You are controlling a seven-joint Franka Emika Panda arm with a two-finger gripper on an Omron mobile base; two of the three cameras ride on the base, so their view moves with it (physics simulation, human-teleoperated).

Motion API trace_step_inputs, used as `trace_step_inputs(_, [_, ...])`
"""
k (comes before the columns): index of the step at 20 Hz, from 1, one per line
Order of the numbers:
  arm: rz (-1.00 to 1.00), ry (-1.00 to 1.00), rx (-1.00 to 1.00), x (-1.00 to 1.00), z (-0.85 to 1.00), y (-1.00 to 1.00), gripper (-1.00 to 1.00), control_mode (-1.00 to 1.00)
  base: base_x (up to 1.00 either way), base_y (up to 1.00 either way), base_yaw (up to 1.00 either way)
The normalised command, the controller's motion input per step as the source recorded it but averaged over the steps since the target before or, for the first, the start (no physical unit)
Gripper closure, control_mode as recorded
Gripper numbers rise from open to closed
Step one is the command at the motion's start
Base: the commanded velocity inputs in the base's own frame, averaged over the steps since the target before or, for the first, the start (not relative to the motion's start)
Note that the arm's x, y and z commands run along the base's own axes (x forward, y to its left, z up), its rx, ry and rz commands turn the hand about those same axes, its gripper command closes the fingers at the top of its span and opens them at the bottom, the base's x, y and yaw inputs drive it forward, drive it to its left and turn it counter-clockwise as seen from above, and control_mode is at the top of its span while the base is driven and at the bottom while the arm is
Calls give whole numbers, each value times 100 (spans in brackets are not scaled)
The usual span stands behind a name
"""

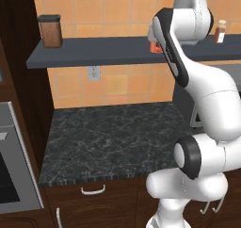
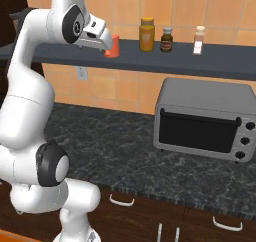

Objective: Gather all objects into one cabinet and sort the glasses and bowls to opposite sides.

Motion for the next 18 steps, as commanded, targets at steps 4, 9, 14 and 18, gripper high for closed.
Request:
trace_step_inputs(4, [-1, 3, 0, 30, -15, 0, -100, -100, 0, 0, 0])
trace_step_inputs(9, [-3, 2, 0, 43, -11, -1, -100, -100, 0, 0, 0])
trace_step_inputs(14, [-4, 1, 0, 47, -6, -3, -100, -100, 0, 0, 0])
trace_step_inputs(18, [-3, 0, 0, 47, -1, -4, -100, -100, 0, 0, 0])
